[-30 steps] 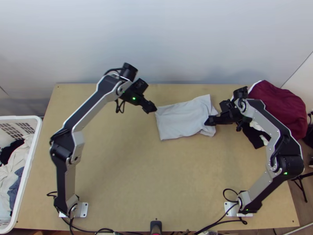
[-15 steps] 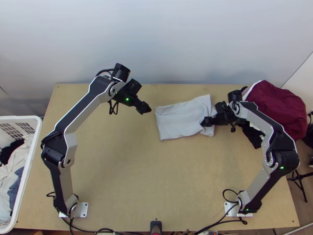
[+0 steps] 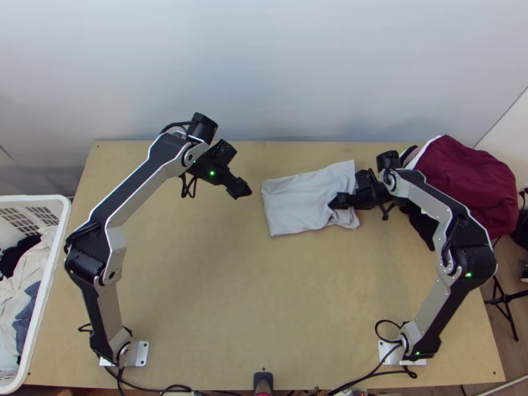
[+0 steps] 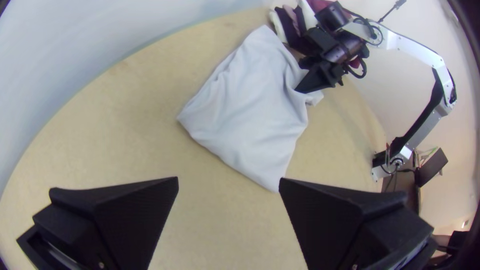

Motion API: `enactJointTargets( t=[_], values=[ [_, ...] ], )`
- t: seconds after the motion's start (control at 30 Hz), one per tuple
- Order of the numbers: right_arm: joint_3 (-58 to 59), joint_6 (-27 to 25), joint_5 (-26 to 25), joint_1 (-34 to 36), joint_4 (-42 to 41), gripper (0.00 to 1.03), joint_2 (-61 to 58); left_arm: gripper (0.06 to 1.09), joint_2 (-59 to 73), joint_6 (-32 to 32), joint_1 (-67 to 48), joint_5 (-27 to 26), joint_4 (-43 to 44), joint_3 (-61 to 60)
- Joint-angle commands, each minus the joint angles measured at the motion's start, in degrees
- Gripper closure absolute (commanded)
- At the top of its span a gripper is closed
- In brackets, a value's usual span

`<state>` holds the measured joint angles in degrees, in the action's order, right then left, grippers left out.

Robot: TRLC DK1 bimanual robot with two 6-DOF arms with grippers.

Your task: Fold the t-shirt

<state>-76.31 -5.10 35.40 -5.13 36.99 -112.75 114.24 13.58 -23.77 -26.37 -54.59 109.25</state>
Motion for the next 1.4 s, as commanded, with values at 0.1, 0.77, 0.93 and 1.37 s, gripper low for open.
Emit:
enactJointTargets(
  t=[0.1,0.77,0.93,1.37],
  values=[
    [-1.9,3.0,5.6,-3.4,-1.7,0.16,-4.4,0.10,-1.1,1.0,-0.7,0.3,0.4,-4.2],
    [-2.1,11.8,8.9,-0.4,-11.2,1.00,8.8,0.10,-2.9,1.8,-1.2,1.1,0.2,-6.6],
    [-9.9,12.7,9.1,0.3,-9.1,1.00,12.3,0.10,-3.7,2.4,-0.6,1.3,-0.3,-7.9],
    [-30.4,11.5,7.5,7.8,-3.2,1.00,11.7,0.10,-7.4,3.1,0.2,2.6,0.4,-15.6]
  ],
)
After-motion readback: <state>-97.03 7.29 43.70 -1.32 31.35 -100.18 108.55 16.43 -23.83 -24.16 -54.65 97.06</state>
